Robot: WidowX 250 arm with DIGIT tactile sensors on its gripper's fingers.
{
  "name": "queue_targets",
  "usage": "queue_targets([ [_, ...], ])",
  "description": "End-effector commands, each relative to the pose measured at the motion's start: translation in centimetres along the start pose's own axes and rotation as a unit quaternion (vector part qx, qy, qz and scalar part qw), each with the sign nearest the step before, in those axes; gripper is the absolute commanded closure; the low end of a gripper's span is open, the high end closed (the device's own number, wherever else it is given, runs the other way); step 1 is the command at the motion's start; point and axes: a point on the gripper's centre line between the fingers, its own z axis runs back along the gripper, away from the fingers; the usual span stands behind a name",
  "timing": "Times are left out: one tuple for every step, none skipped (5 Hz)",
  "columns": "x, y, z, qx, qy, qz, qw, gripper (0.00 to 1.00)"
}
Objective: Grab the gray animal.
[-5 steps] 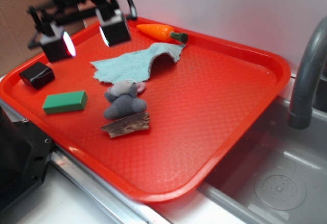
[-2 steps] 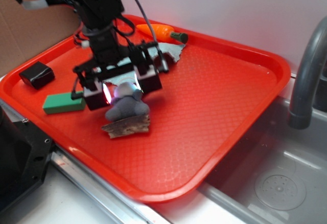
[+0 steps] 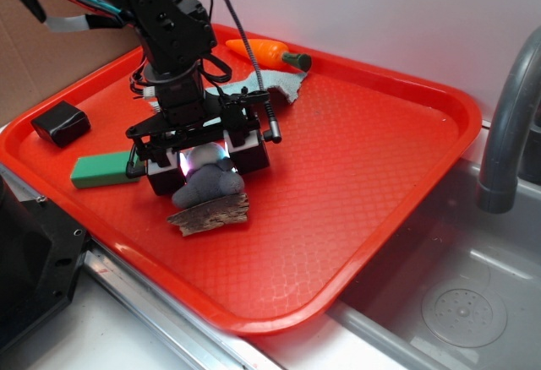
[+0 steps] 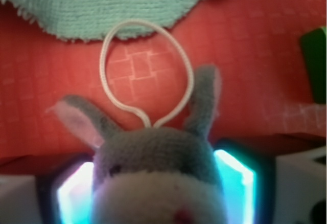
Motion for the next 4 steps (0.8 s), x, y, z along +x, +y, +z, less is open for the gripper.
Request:
queue_targets([
  [0.4, -0.8, 1.8, -0.001, -0.009, -0.023, 1.000, 1.00],
  [1.6, -1.7, 5.9, 0.006, 0.002, -0.110, 0.994, 1.00],
  [2.7, -2.7, 9.7, 0.002, 0.010, -0.219, 0.976, 1.00],
  [2.6, -3.1, 13.1, 0.003, -0.007, -0.289, 0.957, 1.00],
])
